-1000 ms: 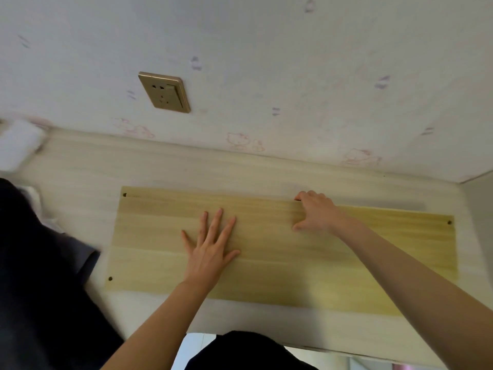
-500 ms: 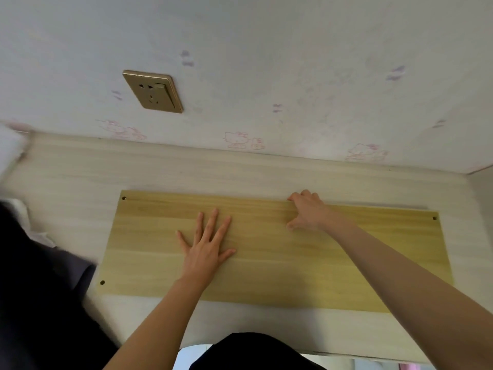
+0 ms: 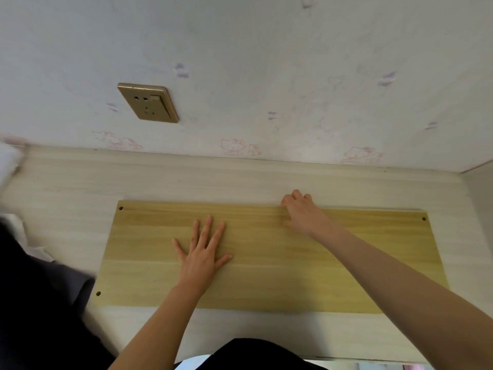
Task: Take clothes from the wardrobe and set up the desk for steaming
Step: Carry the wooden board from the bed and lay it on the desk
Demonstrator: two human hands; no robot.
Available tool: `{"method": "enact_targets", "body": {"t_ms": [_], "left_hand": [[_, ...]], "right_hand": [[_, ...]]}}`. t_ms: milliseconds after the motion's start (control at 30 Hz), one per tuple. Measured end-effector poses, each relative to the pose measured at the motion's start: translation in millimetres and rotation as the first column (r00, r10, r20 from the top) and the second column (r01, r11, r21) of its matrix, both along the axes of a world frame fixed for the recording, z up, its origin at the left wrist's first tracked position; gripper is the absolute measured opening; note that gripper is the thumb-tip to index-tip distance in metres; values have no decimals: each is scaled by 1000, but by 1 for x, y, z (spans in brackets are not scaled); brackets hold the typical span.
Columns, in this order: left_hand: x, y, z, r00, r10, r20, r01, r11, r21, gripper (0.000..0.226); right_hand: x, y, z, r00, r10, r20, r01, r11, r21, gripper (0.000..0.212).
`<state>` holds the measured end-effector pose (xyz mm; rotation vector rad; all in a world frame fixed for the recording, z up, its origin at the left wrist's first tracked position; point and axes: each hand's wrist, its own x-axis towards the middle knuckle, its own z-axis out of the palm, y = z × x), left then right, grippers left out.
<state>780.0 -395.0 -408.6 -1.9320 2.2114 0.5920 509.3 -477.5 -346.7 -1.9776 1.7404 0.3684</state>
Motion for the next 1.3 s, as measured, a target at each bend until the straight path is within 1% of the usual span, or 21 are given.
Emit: {"method": "enact_targets", "body": {"t_ms": [33,67,100,133,233,333,400,500,633,833,1300], "left_hand": [[1,0,-1,1000,5,-11,-5,1000,-11,82],[1,0,-1,1000,8,-24,-9,1000,-23,81],[1,0,-3,999,9,-36,-10,999,-32,81],[2,0,-3,999,8,-45,-10,999,-39,80],[3,3,-2,999,0,-44,-3,998,-60,78],[4,13,0,999,-9,-40,5,995,-101,71],[5,21,0,999,13,-42,-19,992,-124,68],[10,31,-4,998,56,-36,-59,992,-115,67],[18,34,-10,992,127,-26,-129,988,-85,69],[25,25,-10,992,123,-15,-124,990,-73,70],[41,18,-7,991,130,-30,-132,988,-86,77]], "right_hand": [[2,6,0,1000,0,3,1,996,-85,35],[3,13,-1,1000,9,-3,-9,987,-163,33],[4,22,-1,1000,21,-17,-24,978,-208,33],[5,32,-3,999,30,-26,-35,975,-219,38],[-5,71,-14,999,-14,-36,8,987,-158,57],[-22,103,-27,992,-68,-102,54,989,-136,63],[-31,119,-30,984,-100,-148,81,988,-130,65],[-37,141,-33,975,-110,-193,84,987,-138,66],[-35,154,-36,968,-145,-203,121,985,-124,65],[-29,145,-36,967,-147,-206,129,987,-98,65],[-10,143,-38,968,-169,-188,145,981,-131,64]]}}
